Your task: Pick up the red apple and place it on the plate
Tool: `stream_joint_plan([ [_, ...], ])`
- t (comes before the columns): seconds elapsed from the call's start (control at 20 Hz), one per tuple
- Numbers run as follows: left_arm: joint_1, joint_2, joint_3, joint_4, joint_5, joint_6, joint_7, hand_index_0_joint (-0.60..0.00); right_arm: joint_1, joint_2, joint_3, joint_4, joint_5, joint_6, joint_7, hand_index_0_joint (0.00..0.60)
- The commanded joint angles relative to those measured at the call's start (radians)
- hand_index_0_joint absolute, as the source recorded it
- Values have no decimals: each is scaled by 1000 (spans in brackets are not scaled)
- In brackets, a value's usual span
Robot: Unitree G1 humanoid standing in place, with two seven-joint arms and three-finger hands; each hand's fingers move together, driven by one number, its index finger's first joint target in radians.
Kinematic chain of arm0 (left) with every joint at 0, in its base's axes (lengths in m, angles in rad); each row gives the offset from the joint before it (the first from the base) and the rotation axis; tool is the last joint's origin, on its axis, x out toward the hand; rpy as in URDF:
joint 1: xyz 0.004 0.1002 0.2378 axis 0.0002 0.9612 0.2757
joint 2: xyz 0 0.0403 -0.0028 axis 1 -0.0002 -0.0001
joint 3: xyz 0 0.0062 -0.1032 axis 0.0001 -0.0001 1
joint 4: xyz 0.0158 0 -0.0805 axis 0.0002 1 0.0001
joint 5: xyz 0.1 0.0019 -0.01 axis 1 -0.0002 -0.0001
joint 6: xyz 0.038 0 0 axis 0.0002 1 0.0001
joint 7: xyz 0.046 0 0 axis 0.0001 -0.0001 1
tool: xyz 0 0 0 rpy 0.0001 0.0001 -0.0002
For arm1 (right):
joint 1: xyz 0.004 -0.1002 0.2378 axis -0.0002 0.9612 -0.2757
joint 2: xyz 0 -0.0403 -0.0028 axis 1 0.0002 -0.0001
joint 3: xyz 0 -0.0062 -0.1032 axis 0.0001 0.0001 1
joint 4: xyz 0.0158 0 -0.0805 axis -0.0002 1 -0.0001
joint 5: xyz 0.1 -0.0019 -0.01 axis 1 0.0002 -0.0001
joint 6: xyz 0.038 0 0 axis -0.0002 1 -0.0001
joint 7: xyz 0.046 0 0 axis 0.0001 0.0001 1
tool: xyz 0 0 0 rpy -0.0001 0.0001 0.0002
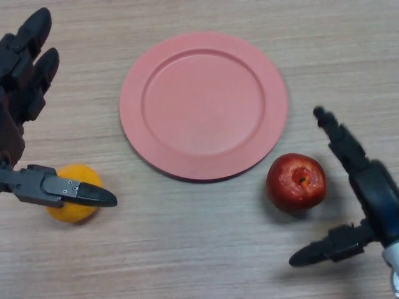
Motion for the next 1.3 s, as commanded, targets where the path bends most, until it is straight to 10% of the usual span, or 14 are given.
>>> stream_joint_plan([
  [0.05,-14,32,77,-57,-35,-54,63,0,-80,9,-19,-32,73,-71,-131,0],
  [0.15,-23,32,58,-76,-32,-11,74,0,-125,15,-25,21,81,-67,-214,48],
  [0.4,-54,41,52,-99,-33,11,80,0,-208,1,-51,142,107,-16,-314,600],
  [0.9,-58,56,109,-151,-94,67,85,0,-379,-28,-78,30,203,200,-224,600],
  [1.1,-77,52,161,-183,-294,104,247,0,-597,13,4,228,164,153,-245,600],
  [1.3,-73,85,171,-192,-315,89,267,0,-708,20,87,406,227,107,-322,99],
])
